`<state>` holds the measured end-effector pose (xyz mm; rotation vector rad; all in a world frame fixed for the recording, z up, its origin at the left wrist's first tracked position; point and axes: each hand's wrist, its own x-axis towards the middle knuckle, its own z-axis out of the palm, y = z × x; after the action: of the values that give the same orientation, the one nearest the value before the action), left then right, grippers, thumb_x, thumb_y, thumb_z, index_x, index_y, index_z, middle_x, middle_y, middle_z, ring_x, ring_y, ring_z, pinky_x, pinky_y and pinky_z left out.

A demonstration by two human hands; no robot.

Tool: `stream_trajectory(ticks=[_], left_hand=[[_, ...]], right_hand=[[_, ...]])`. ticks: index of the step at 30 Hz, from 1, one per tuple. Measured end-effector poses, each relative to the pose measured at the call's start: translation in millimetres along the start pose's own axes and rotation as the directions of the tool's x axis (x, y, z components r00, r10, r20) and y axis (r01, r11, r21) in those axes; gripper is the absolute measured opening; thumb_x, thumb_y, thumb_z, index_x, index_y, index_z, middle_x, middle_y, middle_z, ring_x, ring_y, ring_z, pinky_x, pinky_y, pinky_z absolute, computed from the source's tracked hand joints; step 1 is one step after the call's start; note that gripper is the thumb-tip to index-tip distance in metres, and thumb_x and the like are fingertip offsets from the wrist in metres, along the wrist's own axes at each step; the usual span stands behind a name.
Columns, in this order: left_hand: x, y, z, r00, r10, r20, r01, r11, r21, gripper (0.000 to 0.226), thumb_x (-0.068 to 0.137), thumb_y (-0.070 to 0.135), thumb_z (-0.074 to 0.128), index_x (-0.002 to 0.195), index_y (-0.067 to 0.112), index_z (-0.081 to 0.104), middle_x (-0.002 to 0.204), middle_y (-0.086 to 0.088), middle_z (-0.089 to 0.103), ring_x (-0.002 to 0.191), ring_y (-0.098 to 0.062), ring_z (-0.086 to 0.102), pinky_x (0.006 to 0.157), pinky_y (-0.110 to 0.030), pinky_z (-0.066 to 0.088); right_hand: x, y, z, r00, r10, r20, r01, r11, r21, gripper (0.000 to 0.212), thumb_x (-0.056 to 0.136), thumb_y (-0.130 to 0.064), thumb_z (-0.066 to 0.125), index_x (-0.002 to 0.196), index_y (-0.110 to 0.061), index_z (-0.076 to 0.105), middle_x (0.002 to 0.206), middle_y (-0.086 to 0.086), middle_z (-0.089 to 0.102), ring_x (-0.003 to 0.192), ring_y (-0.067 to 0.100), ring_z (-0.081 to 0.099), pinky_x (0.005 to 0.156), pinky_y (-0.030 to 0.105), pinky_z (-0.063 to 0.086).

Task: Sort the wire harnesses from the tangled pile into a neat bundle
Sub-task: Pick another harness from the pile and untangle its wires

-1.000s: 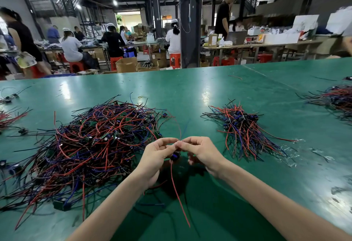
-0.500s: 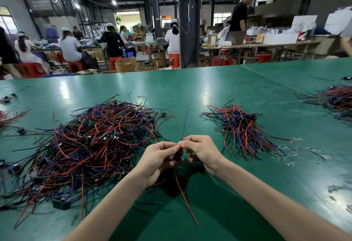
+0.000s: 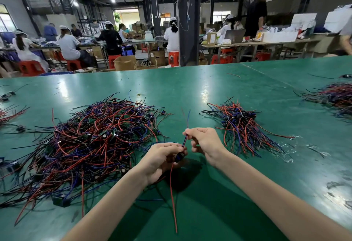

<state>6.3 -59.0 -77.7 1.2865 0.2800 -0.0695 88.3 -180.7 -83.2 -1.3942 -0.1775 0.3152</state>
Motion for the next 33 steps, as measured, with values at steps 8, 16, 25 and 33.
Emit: stream_trajectory(ticks=[8, 16, 25, 33], left_hand=[[-2, 2, -2, 0.997, -0.025, 0.072, 0.027, 0.999, -0.039, 0.027, 0.085, -0.008, 0.055, 0.065, 0.000, 0.070, 0.067, -0.014, 0.065, 0.056, -0.015, 0.063, 0.060, -0.033, 0.059], [-2, 2, -1, 0.995, -0.036, 0.093, 0.035, 0.999, 0.011, 0.034, 0.086, -0.007, 0.054, 0.059, 0.004, 0.072, 0.065, -0.012, 0.065, 0.055, -0.014, 0.062, 0.055, -0.028, 0.057], [-1, 3, -6, 0.996, -0.021, 0.084, 0.019, 0.999, 0.026, 0.025, 0.086, -0.009, 0.053, 0.067, -0.001, 0.067, 0.064, -0.011, 0.066, 0.055, -0.013, 0.062, 0.055, -0.028, 0.057], [-1, 1, -7, 0.993, 0.016, 0.120, -0.024, 0.998, 0.061, 0.022, 0.086, -0.009, 0.055, 0.070, 0.000, 0.068, 0.065, -0.011, 0.066, 0.057, -0.013, 0.063, 0.056, -0.029, 0.057]], right_hand=[[14, -18, -21, 0.988, 0.010, -0.157, 0.002, 0.997, 0.080, 0.018, 0.088, -0.005, 0.060, 0.072, -0.007, 0.066, 0.062, 0.000, 0.053, 0.037, 0.003, 0.038, 0.036, 0.016, 0.037], [24, -30, -39, 0.969, 0.068, -0.237, -0.023, 0.981, 0.191, 0.022, 0.087, -0.006, 0.061, 0.066, -0.008, 0.066, 0.052, -0.003, 0.056, 0.043, 0.007, 0.042, 0.037, 0.018, 0.037], [19, -31, -43, 0.972, 0.228, -0.049, -0.197, 0.916, 0.350, 0.024, 0.093, -0.007, 0.053, 0.071, -0.004, 0.060, 0.047, 0.002, 0.056, 0.040, 0.007, 0.052, 0.036, 0.015, 0.041], [16, -42, -49, 0.948, 0.317, 0.029, -0.299, 0.855, 0.424, 0.020, 0.092, -0.002, 0.051, 0.073, 0.001, 0.055, 0.041, 0.001, 0.052, 0.032, 0.003, 0.046, 0.032, 0.012, 0.035]])
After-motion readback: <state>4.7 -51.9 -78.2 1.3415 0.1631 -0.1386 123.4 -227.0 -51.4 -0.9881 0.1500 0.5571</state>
